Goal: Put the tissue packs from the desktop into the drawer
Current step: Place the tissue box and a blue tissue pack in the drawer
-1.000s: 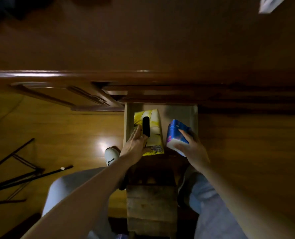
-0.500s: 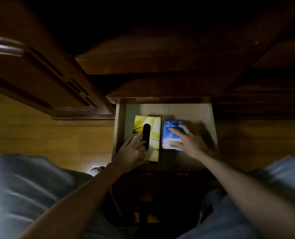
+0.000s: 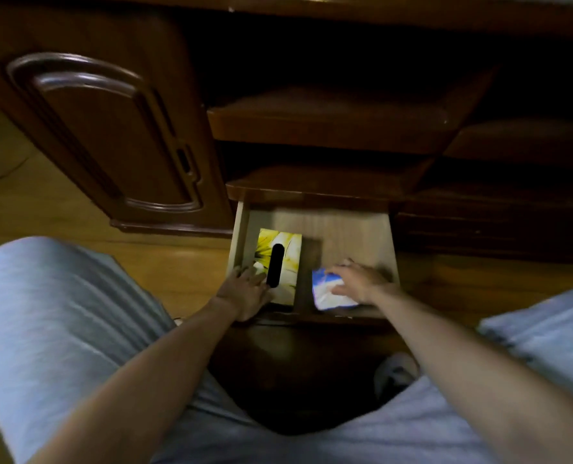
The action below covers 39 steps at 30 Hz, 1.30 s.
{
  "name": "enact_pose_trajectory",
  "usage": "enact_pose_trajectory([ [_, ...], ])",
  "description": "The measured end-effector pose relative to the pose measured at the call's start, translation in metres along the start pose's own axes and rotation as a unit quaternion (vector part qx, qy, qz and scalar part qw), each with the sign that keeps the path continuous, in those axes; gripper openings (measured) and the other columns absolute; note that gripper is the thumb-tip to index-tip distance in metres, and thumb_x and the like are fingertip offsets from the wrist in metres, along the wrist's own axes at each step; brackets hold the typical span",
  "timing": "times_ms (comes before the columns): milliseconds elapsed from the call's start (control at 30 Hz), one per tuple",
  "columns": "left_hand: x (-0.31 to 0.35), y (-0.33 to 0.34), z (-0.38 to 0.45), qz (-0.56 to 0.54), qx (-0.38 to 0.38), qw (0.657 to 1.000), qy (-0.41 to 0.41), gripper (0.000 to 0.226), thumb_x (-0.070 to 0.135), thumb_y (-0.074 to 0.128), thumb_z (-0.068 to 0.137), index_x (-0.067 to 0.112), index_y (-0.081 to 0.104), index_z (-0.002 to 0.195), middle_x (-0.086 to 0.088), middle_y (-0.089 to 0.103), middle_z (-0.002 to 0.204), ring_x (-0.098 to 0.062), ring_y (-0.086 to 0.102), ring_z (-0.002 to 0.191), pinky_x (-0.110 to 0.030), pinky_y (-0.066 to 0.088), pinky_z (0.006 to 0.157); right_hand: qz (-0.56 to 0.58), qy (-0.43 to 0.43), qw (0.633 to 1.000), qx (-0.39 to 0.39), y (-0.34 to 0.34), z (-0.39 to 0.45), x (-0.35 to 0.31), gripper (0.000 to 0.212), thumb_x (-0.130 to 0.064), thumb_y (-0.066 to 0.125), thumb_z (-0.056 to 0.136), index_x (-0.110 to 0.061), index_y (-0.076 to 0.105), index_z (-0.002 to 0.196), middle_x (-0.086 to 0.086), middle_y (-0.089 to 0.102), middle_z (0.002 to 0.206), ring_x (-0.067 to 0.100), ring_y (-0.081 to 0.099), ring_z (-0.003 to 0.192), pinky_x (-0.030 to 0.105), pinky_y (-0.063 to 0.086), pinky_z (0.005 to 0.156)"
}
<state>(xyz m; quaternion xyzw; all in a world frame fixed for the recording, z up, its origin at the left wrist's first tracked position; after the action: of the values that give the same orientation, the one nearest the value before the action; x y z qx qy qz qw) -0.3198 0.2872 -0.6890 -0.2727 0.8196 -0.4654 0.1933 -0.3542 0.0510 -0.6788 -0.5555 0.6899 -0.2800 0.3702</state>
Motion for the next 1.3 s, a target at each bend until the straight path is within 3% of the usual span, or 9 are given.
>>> enact_pose_trajectory([
  [233,0.018,0.006,0.019,0.098,0.015,0.993,0.058,0.054,0.044,0.025,0.107,0.023,0.024,0.157,-0.005,0.019,0.165,-0.034,0.008,0.152,-0.06,0.011,0.118,0.065,0.037,0.997,0.006,0.013,0.012,0.01,0.062,-0.052,0.069,0.089,-0.036,0.046,0.144,0.009,0.047,0.142,0.031,0.057,0.12,0.033,0.041,0.085],
  [367,0.02,0.011,0.024,0.116,0.004,0.991,0.073,0.048,0.042,0.03,0.107,0.03,0.03,0.153,-0.011,0.024,0.163,-0.041,0.018,0.149,-0.064,0.007,0.117,0.158,0.049,0.984,-0.059,0.024,0.025,0.024,0.102,-0.054,0.079,0.079,-0.037,0.02,0.16,0.007,0.024,0.166,0.03,0.028,0.15,0.046,0.034,0.116],
  [500,0.021,0.014,0.021,0.108,-0.034,0.991,0.067,0.051,0.045,0.031,0.105,0.035,0.022,0.154,-0.011,0.025,0.162,-0.041,0.02,0.148,-0.066,0.004,0.116,0.236,0.036,0.964,-0.115,0.041,0.04,0.006,0.12,-0.044,0.087,0.074,-0.032,0.008,0.163,0.004,0.006,0.171,0.028,0.012,0.156,0.051,0.026,0.122],
  [633,0.008,0.025,0.005,0.05,-0.013,0.999,0.007,0.075,0.057,-0.004,0.099,0.015,0.019,0.156,-0.013,0.046,0.151,-0.032,0.023,0.148,-0.056,-0.003,0.119,0.163,0.013,0.98,-0.111,0.043,0.054,-0.003,0.107,-0.045,0.083,0.076,-0.025,0.022,0.161,0.012,0.023,0.164,0.031,0.019,0.152,0.04,0.026,0.121],
  [733,0.003,0.028,-0.001,0.014,-0.004,1.0,0.007,0.103,0.064,-0.031,0.083,0.013,0.02,0.157,-0.01,0.047,0.151,-0.028,0.022,0.149,-0.056,-0.005,0.119,0.21,0.017,0.974,-0.078,0.03,0.062,0.0,0.1,-0.037,0.085,0.077,-0.022,0.03,0.159,0.014,0.03,0.158,0.031,0.026,0.147,0.035,0.029,0.118],
  [933,-0.003,0.034,-0.001,-0.081,0.026,0.996,-0.012,0.095,0.075,-0.014,0.089,0.02,0.029,0.155,-0.005,0.046,0.153,-0.021,0.019,0.151,-0.055,-0.007,0.12,0.216,0.026,0.976,0.012,0.022,0.063,0.003,0.091,-0.017,0.085,0.077,-0.025,0.038,0.155,0.01,0.014,0.165,0.033,0.026,0.149,0.03,0.029,0.116],
  [1033,-0.006,0.034,0.001,-0.09,0.065,0.993,-0.031,0.084,0.069,-0.004,0.096,0.021,0.045,0.145,-0.005,0.055,0.143,-0.022,0.032,0.143,-0.053,0.008,0.12,0.228,0.045,0.972,0.023,0.034,0.059,0.011,0.093,-0.012,0.085,0.078,-0.024,0.035,0.156,0.009,0.001,0.167,0.036,0.029,0.148,0.026,0.034,0.112],
  [1167,-0.005,0.028,0.005,-0.124,0.171,0.975,-0.064,0.064,0.061,0.012,0.103,0.022,0.044,0.142,-0.003,0.056,0.132,-0.024,0.046,0.128,-0.046,0.024,0.115,0.263,0.096,0.955,0.098,0.02,0.064,0.02,0.076,-0.025,0.082,0.083,-0.025,0.043,0.149,0.009,0.01,0.163,0.036,0.035,0.144,0.034,0.036,0.112],
  [1300,-0.01,0.037,0.012,-0.147,0.161,0.971,-0.096,0.07,0.063,0.013,0.102,0.022,0.02,0.158,-0.006,0.021,0.164,-0.02,0.011,0.153,-0.047,0.009,0.123,0.26,0.104,0.957,0.08,0.022,0.078,0.012,0.093,-0.016,0.08,0.086,-0.027,0.024,0.16,0.01,-0.004,0.168,0.036,0.023,0.151,0.039,0.031,0.117],
])
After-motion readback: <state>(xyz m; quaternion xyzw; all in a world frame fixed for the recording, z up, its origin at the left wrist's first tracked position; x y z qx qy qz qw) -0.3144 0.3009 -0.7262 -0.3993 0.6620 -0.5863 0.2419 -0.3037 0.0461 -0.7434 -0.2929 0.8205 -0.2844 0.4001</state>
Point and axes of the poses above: each hand's wrist, its own z-axis towards the middle knuckle, its own y-axis out of the palm, x = y × z, the point moved 7 cm from there along z, towards the middle knuckle
